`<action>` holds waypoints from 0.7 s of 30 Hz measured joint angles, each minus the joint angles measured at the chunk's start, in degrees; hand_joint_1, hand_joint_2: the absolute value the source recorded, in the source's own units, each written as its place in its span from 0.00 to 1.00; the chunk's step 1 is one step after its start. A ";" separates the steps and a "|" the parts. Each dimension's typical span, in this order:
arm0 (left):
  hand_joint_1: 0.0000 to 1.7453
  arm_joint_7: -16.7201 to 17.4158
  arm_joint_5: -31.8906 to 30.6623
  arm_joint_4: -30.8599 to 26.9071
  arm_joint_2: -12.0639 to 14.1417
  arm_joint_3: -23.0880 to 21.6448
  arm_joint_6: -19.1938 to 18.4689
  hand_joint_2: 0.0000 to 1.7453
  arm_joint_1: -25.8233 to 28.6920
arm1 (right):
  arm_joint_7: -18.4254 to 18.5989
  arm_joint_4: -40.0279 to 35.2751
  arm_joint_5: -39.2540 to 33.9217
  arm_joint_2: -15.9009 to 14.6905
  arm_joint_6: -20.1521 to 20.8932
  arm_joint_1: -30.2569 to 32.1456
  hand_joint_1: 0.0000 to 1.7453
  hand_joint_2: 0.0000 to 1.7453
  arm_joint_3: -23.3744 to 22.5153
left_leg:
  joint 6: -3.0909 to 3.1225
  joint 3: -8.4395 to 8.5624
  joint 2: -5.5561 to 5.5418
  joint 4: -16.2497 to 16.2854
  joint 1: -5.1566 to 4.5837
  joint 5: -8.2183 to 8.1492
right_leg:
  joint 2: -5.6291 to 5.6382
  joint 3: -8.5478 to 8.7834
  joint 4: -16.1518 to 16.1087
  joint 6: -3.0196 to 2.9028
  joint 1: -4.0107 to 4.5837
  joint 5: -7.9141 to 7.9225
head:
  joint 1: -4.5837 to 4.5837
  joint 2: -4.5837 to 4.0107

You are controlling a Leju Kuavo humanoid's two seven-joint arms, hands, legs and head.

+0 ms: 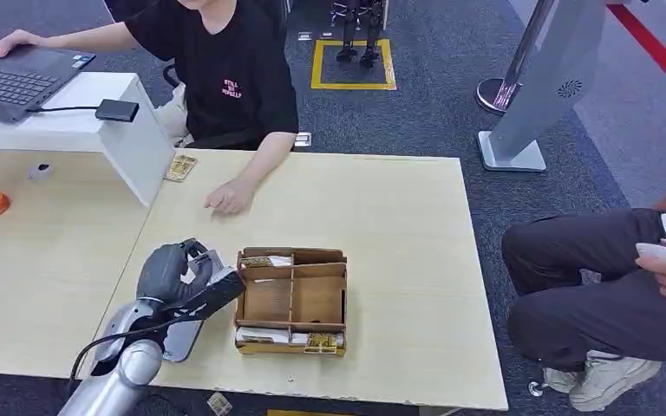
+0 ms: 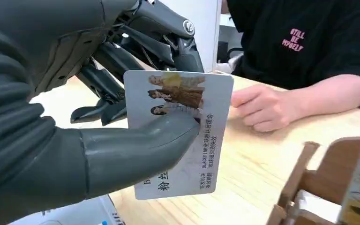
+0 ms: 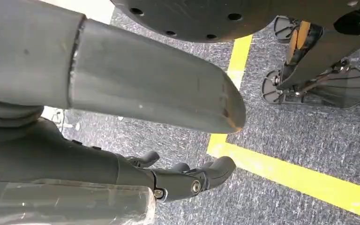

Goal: Pass the card to the sensor for recognition and then transmit it.

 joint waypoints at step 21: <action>1.00 -6.14 1.00 1.40 -8.85 -0.17 19.08 1.00 -0.97 | 0.50 0.00 0.59 0.00 -0.94 -0.15 0.00 0.00 0.87 | 0.01 -0.03 -0.01 0.01 -0.02 0.00 | -0.01 -0.01 -0.01 0.00 -0.01 0.01 | 0.02 0.00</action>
